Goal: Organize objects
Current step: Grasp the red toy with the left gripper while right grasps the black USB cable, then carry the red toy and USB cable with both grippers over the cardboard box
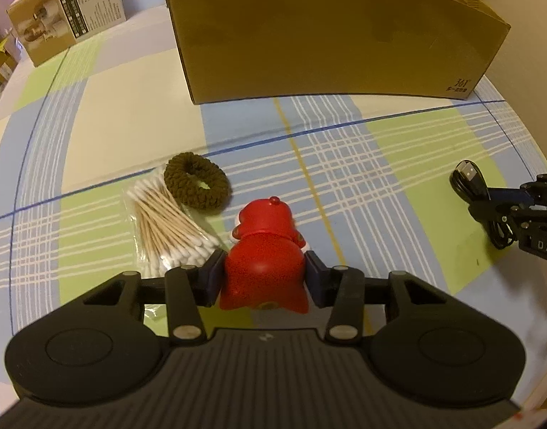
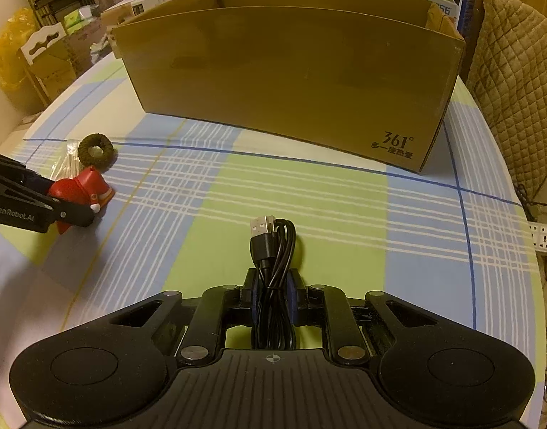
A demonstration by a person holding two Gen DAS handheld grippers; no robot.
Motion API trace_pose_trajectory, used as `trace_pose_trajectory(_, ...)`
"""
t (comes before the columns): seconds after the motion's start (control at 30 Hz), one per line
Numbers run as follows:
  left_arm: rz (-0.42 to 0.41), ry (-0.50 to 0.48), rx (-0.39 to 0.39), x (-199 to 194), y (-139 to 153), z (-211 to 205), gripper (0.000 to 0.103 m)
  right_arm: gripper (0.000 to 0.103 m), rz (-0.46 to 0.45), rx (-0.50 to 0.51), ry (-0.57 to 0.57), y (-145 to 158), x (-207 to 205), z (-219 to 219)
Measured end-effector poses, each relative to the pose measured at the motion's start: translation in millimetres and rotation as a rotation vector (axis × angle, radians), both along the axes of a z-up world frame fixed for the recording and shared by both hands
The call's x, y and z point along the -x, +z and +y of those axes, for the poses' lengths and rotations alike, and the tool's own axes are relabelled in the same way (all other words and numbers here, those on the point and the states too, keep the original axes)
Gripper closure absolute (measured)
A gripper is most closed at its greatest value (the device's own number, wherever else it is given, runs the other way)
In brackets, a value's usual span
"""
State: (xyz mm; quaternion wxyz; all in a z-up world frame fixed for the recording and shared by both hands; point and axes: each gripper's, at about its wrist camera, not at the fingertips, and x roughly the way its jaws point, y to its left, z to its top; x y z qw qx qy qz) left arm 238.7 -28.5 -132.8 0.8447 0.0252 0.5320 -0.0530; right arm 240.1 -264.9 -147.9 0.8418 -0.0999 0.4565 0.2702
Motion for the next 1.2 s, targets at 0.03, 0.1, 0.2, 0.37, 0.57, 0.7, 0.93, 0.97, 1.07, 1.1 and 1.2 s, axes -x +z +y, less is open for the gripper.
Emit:
trace_pose_trajectory(0.03, 0.002, 0.001, -0.003, -0.6, -1.4, -0.8, 0.061, 0.091, 0.001, -0.001, -0.004, 0.0, -0.2, 0.3)
trace_pose_trajectory(0.1, -0.004, -0.008, -0.019, 0.2, -2.9, -4.0, 0.061, 0.091, -0.002, 0.004, -0.007, -0.3, -1.8, 2.1)
trace_pose_trajectory(0.2, -0.010, -0.014, -0.028, 0.5, -4.5, -6.9, 0.062, 0.091, -0.013, 0.020, -0.005, -0.5, -4.3, 6.3)
trace_pose_trajectory(0.37, -0.016, -0.017, -0.033, 0.2, -6.5, -8.5, 0.061, 0.088, -0.031, 0.033, -0.011, -1.0, -6.5, 12.1)
trace_pose_trajectory(0.57, -0.021, -0.010, -0.034, 3.3, -6.3, -9.3, 0.062, 0.091, -0.021, 0.040, -0.005, -0.4, -5.2, 12.9)
trace_pose_trajectory(0.7, -0.010, -0.007, -0.015, 8.4, -5.0, -9.6, 0.062, 0.092, -0.004, 0.035, -0.001, 1.1, 0.8, 12.3)
trace_pose_trajectory(0.93, 0.012, -0.003, 0.025, 23.6, -4.0, -6.6, 0.062, 0.092, 0.061, -0.027, -0.018, 3.9, 16.8, 7.4)
trace_pose_trajectory(0.97, 0.016, 0.001, 0.032, 25.5, -3.8, -5.5, 0.062, 0.092, 0.068, -0.038, -0.017, 5.0, 19.6, 6.8)
trace_pose_trajectory(1.07, 0.026, 0.015, 0.050, 31.7, -2.1, -2.7, 0.062, 0.092, 0.072, -0.050, -0.012, 10.6, 25.1, 7.7)
trace_pose_trajectory(1.1, 0.026, 0.018, 0.053, 33.5, -0.4, -2.0, 0.062, 0.092, 0.071, -0.060, -0.012, 13.3, 26.5, 7.5)
trace_pose_trajectory(1.2, 0.016, 0.023, 0.066, 38.3, 6.4, -0.7, 0.062, 0.092, 0.070, -0.081, -0.013, 21.5, 28.6, 8.0)
